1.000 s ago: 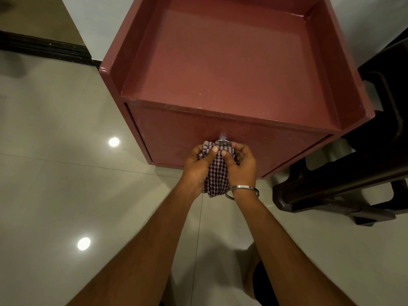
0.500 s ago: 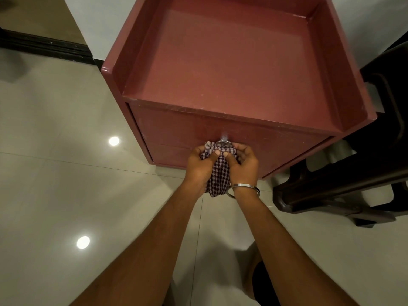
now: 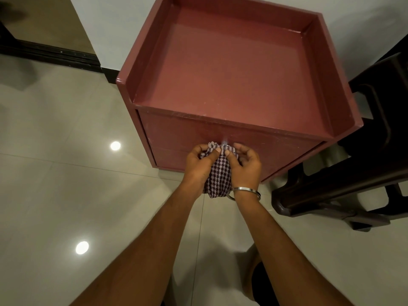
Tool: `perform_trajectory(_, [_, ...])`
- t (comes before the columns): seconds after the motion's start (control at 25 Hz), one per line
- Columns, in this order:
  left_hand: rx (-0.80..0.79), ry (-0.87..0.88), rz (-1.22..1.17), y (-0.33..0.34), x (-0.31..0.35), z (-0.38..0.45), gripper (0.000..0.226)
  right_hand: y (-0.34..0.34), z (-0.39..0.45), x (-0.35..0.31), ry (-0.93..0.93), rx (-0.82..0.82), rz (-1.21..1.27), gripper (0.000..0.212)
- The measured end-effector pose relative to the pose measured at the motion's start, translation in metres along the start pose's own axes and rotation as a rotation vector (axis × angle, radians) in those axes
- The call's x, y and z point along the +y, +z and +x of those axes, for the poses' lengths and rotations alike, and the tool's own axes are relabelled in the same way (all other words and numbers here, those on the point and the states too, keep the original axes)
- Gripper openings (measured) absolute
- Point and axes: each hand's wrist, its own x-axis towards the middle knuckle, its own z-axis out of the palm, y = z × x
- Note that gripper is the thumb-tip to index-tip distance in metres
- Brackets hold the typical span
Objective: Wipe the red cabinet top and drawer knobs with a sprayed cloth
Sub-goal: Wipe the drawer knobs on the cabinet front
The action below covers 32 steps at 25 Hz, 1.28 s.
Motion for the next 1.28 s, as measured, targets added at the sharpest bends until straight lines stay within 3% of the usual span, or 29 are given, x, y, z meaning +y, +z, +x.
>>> perform_trajectory(0.16, [0.012,-0.016,-0.009,0.001,0.003,0.004,0.018,0.003,-0.002,-0.006,-0.035,0.047,-0.077,0.021])
perform_trajectory(0.32, [0.006,-0.143,-0.116,0.002,0.004,0.006,0.023,0.006,-0.002,-0.021,-0.144,0.108,-0.218,0.020])
perform_trajectory(0.4, [0.010,-0.203,-0.162,0.003,0.004,0.008,0.036,0.009,0.002,-0.029,-0.143,0.117,-0.296,0.020])
perform_trajectory(0.52, [-0.031,-0.278,-0.188,0.010,0.014,0.011,0.058,0.012,0.009,-0.037,0.007,0.139,-0.268,0.018])
perform_trajectory(0.68, [0.063,-0.257,-0.051,0.015,0.030,0.013,0.042,0.012,0.017,-0.036,0.268,0.144,-0.017,0.013])
perform_trajectory(0.84, [0.029,-0.244,-0.109,0.007,0.020,0.010,0.032,0.013,0.005,-0.028,0.026,0.149,-0.149,0.018])
perform_trajectory(0.96, [-0.011,-0.245,-0.140,0.002,0.013,0.010,0.042,0.011,0.003,-0.018,-0.122,0.096,-0.206,0.022])
perform_trajectory(1.28, [0.009,-0.169,-0.098,0.001,0.001,0.013,0.028,0.003,0.012,0.008,-0.059,-0.004,-0.108,0.031])
